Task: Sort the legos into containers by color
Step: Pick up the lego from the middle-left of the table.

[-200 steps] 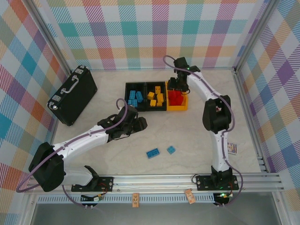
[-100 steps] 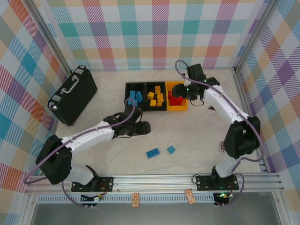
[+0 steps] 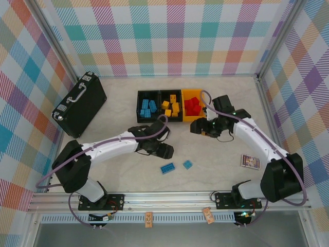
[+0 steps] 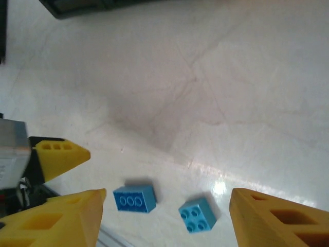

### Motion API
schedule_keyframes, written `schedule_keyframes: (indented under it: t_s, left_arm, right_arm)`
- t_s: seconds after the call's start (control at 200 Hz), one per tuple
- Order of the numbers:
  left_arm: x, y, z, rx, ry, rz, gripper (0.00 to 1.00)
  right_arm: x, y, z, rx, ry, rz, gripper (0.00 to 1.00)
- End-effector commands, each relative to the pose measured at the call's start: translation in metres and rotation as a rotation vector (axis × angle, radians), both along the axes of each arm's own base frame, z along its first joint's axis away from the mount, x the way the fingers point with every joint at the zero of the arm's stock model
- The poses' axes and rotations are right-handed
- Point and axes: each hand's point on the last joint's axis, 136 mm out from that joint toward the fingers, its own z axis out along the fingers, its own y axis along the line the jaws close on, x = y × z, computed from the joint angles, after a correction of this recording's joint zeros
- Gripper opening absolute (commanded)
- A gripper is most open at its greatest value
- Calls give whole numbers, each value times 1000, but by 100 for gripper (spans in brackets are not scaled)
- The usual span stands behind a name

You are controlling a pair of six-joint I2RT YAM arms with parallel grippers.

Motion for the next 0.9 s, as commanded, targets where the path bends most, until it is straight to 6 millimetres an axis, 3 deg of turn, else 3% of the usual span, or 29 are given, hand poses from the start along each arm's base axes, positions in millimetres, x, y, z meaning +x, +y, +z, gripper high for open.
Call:
schedule_keyframes:
  t_s: [0.0,0.195,0.555,0.67,0.895]
  left_arm:
    - [-18,-6,-10,77,3,-137,66]
    - [-35,-14,-27,149,25,-232,67]
    - [-56,-14,-52,286,25,-322,65]
    - [-56,-14,-58,319,18,-317,59]
    - [-50,-15,-49,305,-15,-279,34]
  right_arm:
    - [-22,-5,-6,26,65,-13,67]
    - [-32,-12,-19,14,92,-37,67]
    - [-30,-10,-30,23,106,-41,67]
    - [-29,-9,-33,28,115,-44,67]
    - [-30,-9,-35,29,118,-52,67]
